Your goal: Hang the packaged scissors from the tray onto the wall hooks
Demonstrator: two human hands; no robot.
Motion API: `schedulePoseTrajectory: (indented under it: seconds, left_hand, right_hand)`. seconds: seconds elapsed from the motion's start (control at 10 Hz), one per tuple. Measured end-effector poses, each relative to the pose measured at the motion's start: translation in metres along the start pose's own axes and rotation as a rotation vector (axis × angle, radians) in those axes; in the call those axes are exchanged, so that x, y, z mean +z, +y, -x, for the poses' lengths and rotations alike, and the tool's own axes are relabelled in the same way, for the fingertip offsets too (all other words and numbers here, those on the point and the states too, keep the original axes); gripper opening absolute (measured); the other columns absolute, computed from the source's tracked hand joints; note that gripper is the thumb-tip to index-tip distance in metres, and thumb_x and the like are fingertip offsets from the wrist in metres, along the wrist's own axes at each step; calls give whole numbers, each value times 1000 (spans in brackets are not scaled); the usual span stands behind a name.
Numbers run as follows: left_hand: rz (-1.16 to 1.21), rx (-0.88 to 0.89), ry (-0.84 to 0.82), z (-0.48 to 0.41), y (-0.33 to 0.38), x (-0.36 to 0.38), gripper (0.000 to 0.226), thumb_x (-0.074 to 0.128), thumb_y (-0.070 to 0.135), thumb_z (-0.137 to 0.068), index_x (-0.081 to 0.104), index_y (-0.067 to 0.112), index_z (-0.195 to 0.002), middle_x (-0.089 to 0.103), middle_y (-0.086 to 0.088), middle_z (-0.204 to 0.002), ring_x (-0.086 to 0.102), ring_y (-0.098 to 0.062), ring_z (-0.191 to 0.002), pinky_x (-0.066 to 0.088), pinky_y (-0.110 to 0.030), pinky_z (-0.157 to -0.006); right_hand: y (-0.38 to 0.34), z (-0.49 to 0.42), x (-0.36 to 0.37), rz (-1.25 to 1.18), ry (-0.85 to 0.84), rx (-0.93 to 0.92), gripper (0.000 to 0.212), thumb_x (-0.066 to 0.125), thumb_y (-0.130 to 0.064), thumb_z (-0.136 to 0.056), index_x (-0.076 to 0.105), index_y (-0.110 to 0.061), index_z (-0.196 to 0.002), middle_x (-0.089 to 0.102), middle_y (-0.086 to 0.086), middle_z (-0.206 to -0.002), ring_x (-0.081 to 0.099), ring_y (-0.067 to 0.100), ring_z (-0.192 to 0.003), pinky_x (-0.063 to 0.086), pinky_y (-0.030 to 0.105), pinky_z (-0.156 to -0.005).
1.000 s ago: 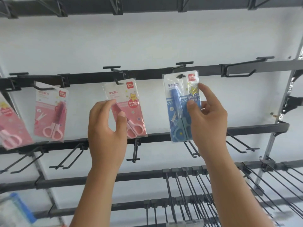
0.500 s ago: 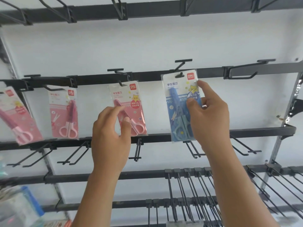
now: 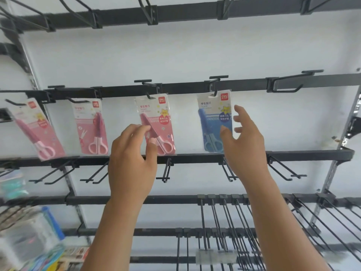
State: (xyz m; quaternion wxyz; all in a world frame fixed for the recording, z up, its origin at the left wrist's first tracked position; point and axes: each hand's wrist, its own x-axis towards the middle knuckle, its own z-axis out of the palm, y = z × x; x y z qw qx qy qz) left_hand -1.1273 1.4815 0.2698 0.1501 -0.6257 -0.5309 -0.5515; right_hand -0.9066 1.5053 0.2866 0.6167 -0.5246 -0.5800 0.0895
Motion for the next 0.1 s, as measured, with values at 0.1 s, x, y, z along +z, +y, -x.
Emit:
schedulePoseTrajectory:
  seconds: [0.1]
  left_hand:
    - [-54, 10, 20, 7, 5, -8, 31, 56, 21, -96, 63, 15, -126, 60, 1, -131, 52, -23, -121, 40, -28, -89]
  right_hand:
    - [-8, 14, -7, 73, -13, -102, 46, 51, -17, -100, 46, -25, -145, 52, -14, -127, 47, 2, -103, 41, 9, -73]
